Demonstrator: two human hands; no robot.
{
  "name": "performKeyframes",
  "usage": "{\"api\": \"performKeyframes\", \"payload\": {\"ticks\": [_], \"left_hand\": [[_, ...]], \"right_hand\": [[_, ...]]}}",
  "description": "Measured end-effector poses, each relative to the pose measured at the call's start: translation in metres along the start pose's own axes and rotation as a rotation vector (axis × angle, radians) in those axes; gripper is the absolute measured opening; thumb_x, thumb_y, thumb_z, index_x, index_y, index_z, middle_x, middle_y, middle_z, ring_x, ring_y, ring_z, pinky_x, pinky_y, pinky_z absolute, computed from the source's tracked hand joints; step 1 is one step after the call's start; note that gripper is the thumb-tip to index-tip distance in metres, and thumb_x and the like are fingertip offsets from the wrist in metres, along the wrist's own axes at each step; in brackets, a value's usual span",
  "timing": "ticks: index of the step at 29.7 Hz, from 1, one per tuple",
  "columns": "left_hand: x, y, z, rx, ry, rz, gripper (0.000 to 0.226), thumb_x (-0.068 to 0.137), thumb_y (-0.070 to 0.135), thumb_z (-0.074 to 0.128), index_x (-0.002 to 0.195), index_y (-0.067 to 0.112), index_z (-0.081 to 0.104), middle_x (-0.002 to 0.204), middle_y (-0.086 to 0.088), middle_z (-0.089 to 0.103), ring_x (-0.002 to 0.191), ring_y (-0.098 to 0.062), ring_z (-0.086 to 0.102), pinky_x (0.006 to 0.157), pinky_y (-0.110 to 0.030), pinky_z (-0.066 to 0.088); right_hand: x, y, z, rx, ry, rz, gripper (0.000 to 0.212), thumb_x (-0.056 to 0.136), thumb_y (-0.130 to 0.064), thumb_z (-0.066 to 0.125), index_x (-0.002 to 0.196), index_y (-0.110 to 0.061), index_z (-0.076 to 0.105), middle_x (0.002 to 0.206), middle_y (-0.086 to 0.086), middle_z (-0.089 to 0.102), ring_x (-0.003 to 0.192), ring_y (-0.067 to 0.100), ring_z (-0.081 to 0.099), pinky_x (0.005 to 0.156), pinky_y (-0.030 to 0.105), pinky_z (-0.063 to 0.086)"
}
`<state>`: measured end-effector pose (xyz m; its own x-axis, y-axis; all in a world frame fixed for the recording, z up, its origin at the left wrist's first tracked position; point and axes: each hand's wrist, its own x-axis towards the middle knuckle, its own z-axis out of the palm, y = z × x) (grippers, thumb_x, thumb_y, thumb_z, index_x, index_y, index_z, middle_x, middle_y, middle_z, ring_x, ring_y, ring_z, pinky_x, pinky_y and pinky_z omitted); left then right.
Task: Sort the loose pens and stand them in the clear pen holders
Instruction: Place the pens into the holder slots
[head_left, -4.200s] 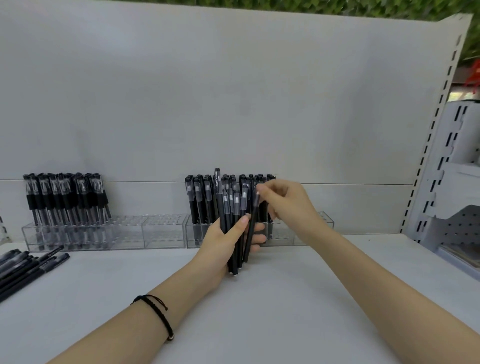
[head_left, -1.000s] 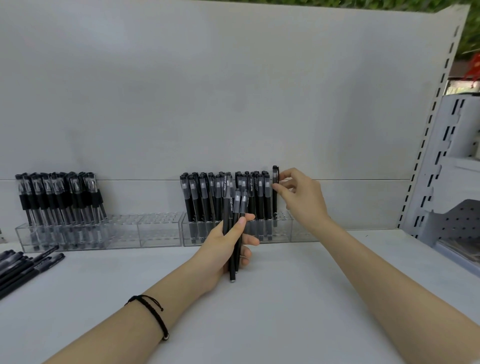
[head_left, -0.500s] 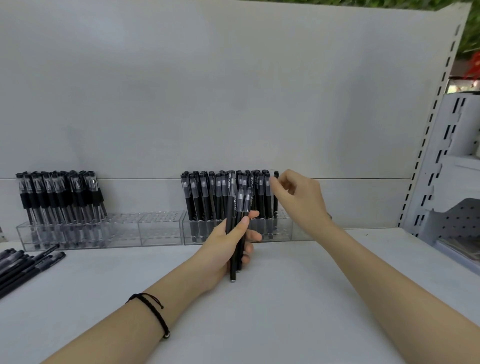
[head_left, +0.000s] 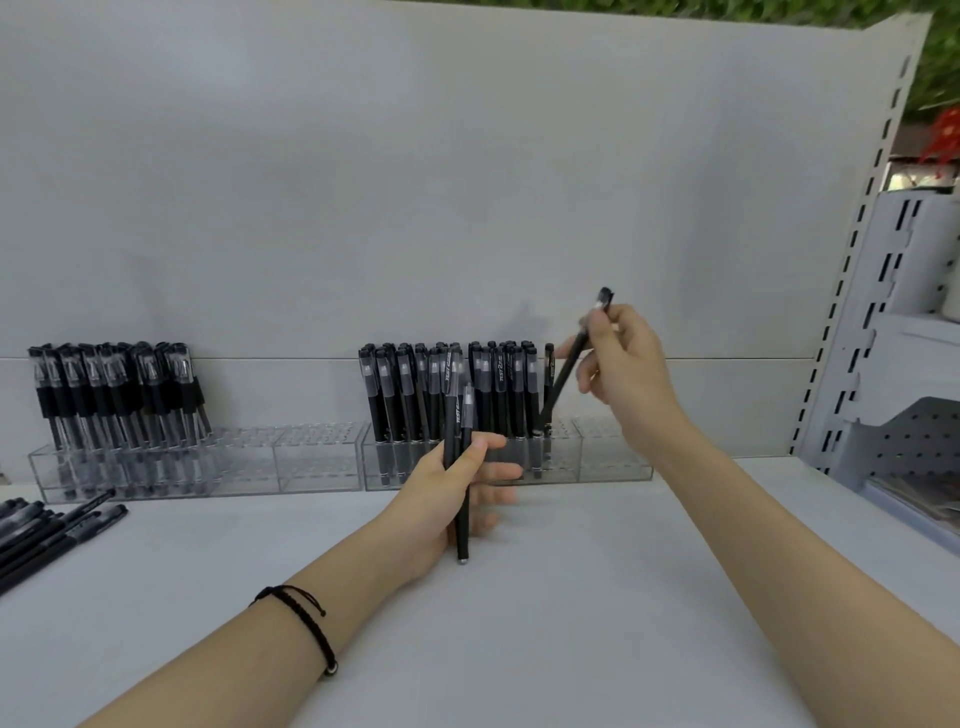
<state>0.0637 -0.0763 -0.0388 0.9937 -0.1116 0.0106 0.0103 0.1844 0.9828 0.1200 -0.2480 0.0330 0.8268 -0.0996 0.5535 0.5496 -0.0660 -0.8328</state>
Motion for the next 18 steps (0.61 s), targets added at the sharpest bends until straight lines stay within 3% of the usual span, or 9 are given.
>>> {"api": "performKeyframes", "payload": {"ticks": [3,6,11,18], "left_hand": [[0.001,-0.001,-0.001,0.037,-0.006,-0.001,0.029,0.099,0.037,0.046,0.109,0.013,0.059,0.059,0.004,0.045,0.044,-0.008,0.033,0.039,-0.019,0.028],[0.001,-0.001,0.0,0.031,-0.009,-0.019,0.036,0.096,0.047,0.045,0.108,0.015,0.056,0.057,0.006,0.032,0.043,-0.007,0.022,0.038,-0.018,0.02],[0.002,-0.001,0.0,0.003,-0.006,-0.016,0.027,0.099,0.046,0.043,0.101,0.019,0.046,0.058,0.007,0.037,0.046,-0.008,0.02,0.038,-0.017,0.017],[0.003,-0.002,0.0,-0.038,-0.01,-0.004,0.019,0.101,0.034,0.045,0.103,0.017,0.053,0.06,0.005,0.046,0.046,-0.007,0.028,0.037,-0.017,0.02]], "right_hand": [[0.0,-0.002,-0.007,-0.119,0.076,-0.122,0.015,0.104,-0.023,0.039,0.09,-0.022,0.046,0.077,0.0,0.069,0.044,0.013,0.042,0.049,0.018,0.039],[-0.001,0.003,-0.007,-0.179,0.113,-0.158,0.01,0.103,-0.023,0.041,0.097,-0.017,0.047,0.08,-0.004,0.07,0.042,0.01,0.042,0.048,0.018,0.039],[-0.002,0.014,-0.004,-0.26,0.056,-0.147,0.011,0.103,-0.024,0.043,0.105,-0.014,0.046,0.083,-0.004,0.072,0.042,0.014,0.045,0.05,0.022,0.041],[0.0,0.019,-0.004,-0.346,0.027,-0.159,0.013,0.102,-0.027,0.045,0.104,-0.015,0.049,0.083,-0.005,0.072,0.044,0.016,0.049,0.058,0.03,0.045]]}}
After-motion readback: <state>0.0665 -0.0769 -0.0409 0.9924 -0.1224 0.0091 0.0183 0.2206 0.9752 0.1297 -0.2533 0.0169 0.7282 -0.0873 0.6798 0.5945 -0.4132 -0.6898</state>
